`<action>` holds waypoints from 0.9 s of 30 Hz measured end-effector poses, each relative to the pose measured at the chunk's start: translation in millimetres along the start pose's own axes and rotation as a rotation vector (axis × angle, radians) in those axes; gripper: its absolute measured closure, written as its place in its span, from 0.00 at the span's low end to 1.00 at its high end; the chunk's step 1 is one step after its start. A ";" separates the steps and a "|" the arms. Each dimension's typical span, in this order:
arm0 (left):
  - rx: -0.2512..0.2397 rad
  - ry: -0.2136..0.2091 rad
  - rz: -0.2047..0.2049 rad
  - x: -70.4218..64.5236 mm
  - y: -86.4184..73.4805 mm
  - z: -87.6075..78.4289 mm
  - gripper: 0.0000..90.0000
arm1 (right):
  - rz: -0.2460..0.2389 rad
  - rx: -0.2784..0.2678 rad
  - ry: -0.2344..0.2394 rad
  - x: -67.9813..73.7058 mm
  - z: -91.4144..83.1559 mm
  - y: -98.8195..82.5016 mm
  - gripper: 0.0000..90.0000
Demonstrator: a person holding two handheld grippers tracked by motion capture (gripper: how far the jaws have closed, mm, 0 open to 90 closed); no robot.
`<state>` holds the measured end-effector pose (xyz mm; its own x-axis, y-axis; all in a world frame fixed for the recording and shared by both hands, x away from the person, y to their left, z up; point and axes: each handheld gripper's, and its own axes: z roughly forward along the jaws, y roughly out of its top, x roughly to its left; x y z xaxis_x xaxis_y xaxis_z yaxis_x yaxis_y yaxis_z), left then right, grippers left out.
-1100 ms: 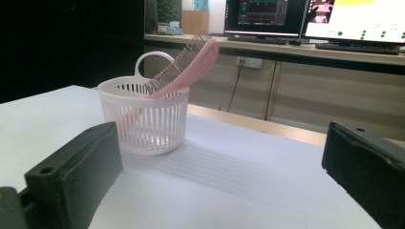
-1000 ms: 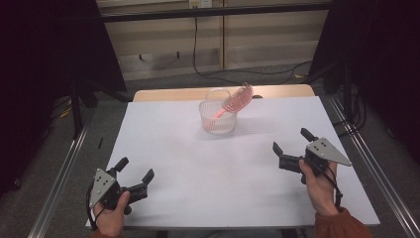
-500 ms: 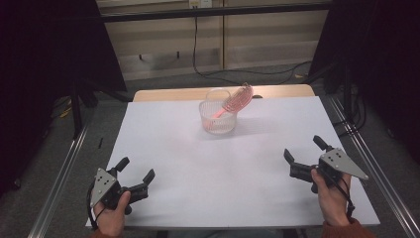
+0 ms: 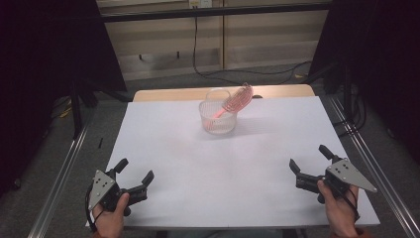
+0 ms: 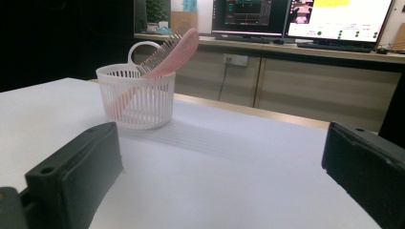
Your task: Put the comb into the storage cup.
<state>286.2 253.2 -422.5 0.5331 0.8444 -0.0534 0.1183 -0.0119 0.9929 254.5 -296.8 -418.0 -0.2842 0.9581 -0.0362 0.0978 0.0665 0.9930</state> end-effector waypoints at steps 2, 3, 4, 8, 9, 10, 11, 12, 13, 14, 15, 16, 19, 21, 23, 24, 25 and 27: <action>-0.001 -0.001 0.003 -0.2 0.1 -0.2 0.03 | 0.004 -0.001 -0.003 -0.5 -2.3 -2.0 0.00; -0.002 -0.002 0.002 -0.2 0.2 -0.2 0.03 | 0.002 0.000 -0.008 -1.0 -4.0 -3.3 0.00; -0.004 -0.002 -0.001 -0.1 0.2 -0.2 0.03 | -0.001 0.001 -0.009 -1.5 -5.2 -4.0 0.00; -0.002 0.001 -0.006 0.5 -0.4 0.6 0.03 | 0.004 -0.004 -0.017 -1.9 -8.0 -5.9 0.00; 0.001 -0.003 -0.011 0.4 -0.5 0.9 0.03 | 0.003 0.001 -0.016 -1.4 -7.9 -6.5 0.00; 0.002 -0.002 -0.010 0.4 -0.6 1.0 0.03 | 0.002 0.004 -0.017 -1.1 -7.8 -7.4 0.00; 0.003 -0.001 -0.009 0.4 -0.6 1.0 0.03 | 0.007 0.002 -0.022 -0.9 -7.7 -8.3 0.00; 0.003 0.000 -0.013 1.1 -0.6 0.9 0.03 | 0.006 0.005 -0.024 -1.4 -7.4 -8.9 0.00; 0.004 0.002 -0.017 1.4 -0.6 0.7 0.03 | 0.008 0.008 -0.028 -2.0 -7.1 -9.9 0.00; 0.002 0.003 -0.025 1.5 -0.7 0.8 0.03 | 0.008 0.006 -0.028 -2.0 -6.8 -10.4 0.00; 0.003 0.002 -0.027 1.6 -0.7 0.9 0.03 | -0.008 0.012 -0.028 -1.4 -6.7 -11.3 0.00; 0.004 0.001 -0.027 1.8 -0.6 0.9 0.03 | -0.012 0.010 -0.030 -0.4 -6.2 -12.0 0.00; 0.002 -0.002 -0.031 1.1 -0.4 0.9 0.03 | -0.023 0.016 -0.034 1.0 -3.2 -14.0 0.00; -0.004 -0.008 -0.033 1.0 -0.1 0.6 0.03 | -0.007 0.015 -0.047 -0.6 -1.2 -14.8 0.00; -0.001 -0.008 -0.035 1.2 0.0 1.0 0.03 | 0.007 0.021 -0.060 -2.6 0.8 -16.5 0.00; 0.001 -0.006 -0.037 1.4 0.0 1.4 0.03 | 0.008 0.027 -0.062 -2.7 1.5 -17.1 0.00; 0.003 -0.007 -0.038 1.2 -0.2 1.7 0.03 | 0.012 0.030 -0.066 -2.5 2.4 -17.2 0.00; 0.007 -0.010 -0.037 1.6 -0.4 2.5 0.03 | 0.009 0.026 -0.060 -1.6 3.6 -17.2 0.00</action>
<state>289.2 253.2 -423.3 0.5366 0.8389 -0.0912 0.1437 0.0157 0.9895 256.7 -298.5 -435.5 -0.2252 0.9737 -0.0345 0.1249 0.0639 0.9901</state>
